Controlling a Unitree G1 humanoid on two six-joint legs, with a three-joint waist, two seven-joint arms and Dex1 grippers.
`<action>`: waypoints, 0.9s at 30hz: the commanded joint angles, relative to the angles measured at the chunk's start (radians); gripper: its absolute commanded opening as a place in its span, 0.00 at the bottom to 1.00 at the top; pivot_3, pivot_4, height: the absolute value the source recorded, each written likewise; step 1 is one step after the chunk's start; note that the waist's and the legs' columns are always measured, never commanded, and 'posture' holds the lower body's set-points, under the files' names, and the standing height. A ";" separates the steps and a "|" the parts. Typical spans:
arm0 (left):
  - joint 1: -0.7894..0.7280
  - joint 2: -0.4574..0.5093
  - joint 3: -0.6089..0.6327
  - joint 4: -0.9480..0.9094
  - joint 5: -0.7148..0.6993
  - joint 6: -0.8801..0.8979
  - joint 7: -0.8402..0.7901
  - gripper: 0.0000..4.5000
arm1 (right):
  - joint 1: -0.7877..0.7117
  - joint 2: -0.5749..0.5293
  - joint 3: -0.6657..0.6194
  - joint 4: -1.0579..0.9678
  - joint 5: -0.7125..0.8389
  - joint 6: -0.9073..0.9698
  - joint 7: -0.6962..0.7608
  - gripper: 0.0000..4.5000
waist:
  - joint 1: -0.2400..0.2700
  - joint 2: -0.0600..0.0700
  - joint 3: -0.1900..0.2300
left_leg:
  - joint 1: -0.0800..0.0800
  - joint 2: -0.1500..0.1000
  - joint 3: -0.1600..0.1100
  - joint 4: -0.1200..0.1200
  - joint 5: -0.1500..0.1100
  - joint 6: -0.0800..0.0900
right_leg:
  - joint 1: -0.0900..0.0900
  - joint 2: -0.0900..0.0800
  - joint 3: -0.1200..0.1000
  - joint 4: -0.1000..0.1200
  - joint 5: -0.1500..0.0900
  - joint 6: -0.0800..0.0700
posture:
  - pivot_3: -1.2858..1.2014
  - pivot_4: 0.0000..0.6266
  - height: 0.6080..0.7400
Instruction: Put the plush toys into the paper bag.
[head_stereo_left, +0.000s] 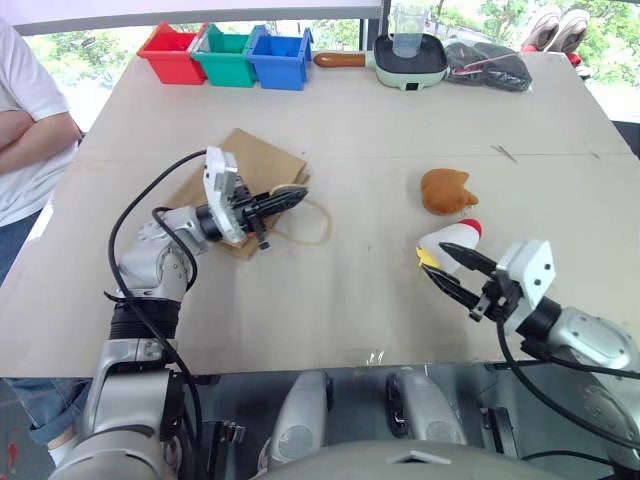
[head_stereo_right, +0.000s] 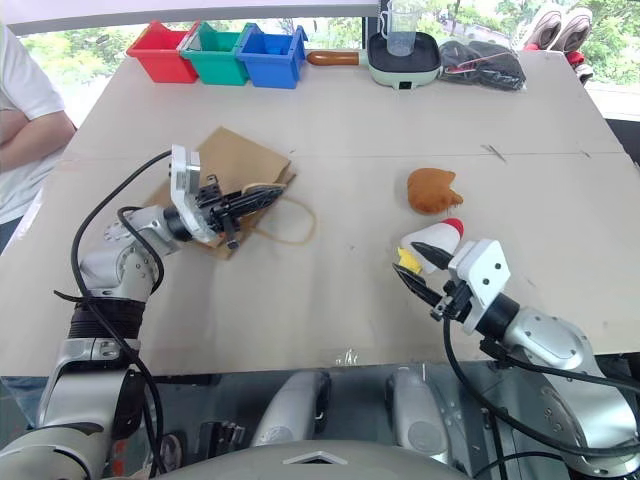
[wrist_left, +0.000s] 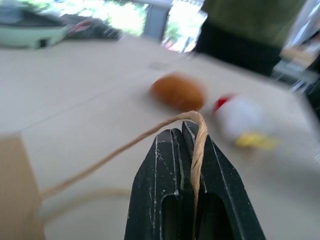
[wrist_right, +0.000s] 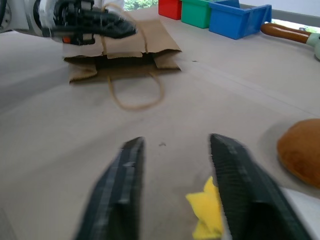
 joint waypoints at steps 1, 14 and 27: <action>-0.017 -0.042 0.022 -0.102 -0.106 0.148 0.069 0.00 | -0.070 0.029 0.075 0.063 -0.071 -0.020 -0.022 0.01 | 0.001 0.000 0.000 | 0.000 0.000 0.000 0.000 0.000 0.000 | 0.000 0.000 0.000 0.000 0.000 0.000 | 0.52 0.24 1.00; -0.113 -0.116 0.031 -0.243 -0.272 0.375 0.127 0.00 | -0.657 0.443 0.363 0.970 -0.260 -0.254 0.130 0.01 | -0.019 0.000 0.001 | -0.002 0.000 0.000 0.002 0.000 0.000 | -0.001 0.001 0.000 -0.001 0.000 0.000 | 0.52 0.24 1.00; -0.108 -0.077 0.194 -0.415 -0.298 0.323 0.349 0.00 | -0.724 0.621 0.385 1.331 -0.385 -0.416 0.139 0.01 | -0.023 0.000 0.000 | 0.001 0.000 -0.002 -0.001 0.000 -0.001 | -0.001 0.000 0.002 0.000 0.000 0.000 | 0.52 0.24 1.00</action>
